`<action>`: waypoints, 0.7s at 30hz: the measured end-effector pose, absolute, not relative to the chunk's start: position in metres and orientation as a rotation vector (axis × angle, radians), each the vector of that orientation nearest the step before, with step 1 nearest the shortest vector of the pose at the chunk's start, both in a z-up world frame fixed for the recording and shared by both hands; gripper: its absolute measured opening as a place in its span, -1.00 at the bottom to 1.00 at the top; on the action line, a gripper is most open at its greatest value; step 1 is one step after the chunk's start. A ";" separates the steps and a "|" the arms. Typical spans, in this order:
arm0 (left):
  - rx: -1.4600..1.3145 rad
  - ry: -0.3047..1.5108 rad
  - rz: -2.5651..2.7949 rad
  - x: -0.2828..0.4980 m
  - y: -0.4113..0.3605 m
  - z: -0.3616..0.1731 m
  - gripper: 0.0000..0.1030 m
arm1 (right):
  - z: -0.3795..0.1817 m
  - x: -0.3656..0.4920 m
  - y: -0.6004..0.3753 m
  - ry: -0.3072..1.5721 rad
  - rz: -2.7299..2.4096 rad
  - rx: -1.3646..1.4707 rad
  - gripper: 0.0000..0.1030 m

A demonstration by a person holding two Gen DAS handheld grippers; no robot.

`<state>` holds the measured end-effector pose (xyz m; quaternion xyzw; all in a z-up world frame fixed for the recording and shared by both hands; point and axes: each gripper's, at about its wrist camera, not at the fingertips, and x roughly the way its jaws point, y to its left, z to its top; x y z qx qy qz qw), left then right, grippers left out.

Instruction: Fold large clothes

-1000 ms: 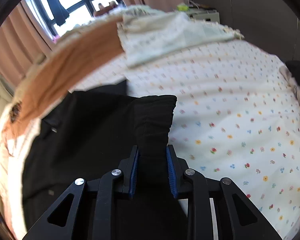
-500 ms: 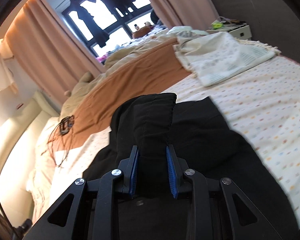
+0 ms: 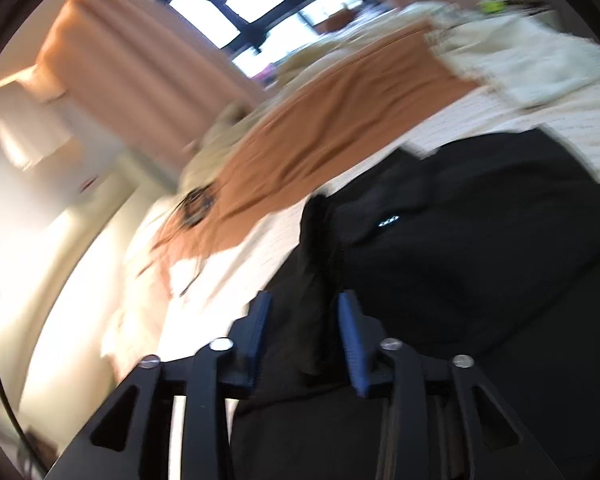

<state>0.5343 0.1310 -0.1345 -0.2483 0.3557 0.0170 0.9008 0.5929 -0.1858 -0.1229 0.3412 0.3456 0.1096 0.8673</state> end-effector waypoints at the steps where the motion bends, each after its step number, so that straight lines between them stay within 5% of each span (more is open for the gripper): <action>1: -0.512 0.737 0.042 0.535 0.132 -0.134 0.95 | -0.122 0.592 -0.177 0.733 0.234 0.677 0.20; 3: -0.516 0.737 0.051 0.534 0.134 -0.134 0.95 | -0.121 0.587 -0.172 0.729 0.252 0.648 0.33; 21: -0.538 0.662 0.013 0.502 0.079 -0.110 0.95 | -0.126 0.484 -0.256 0.755 0.074 0.696 0.34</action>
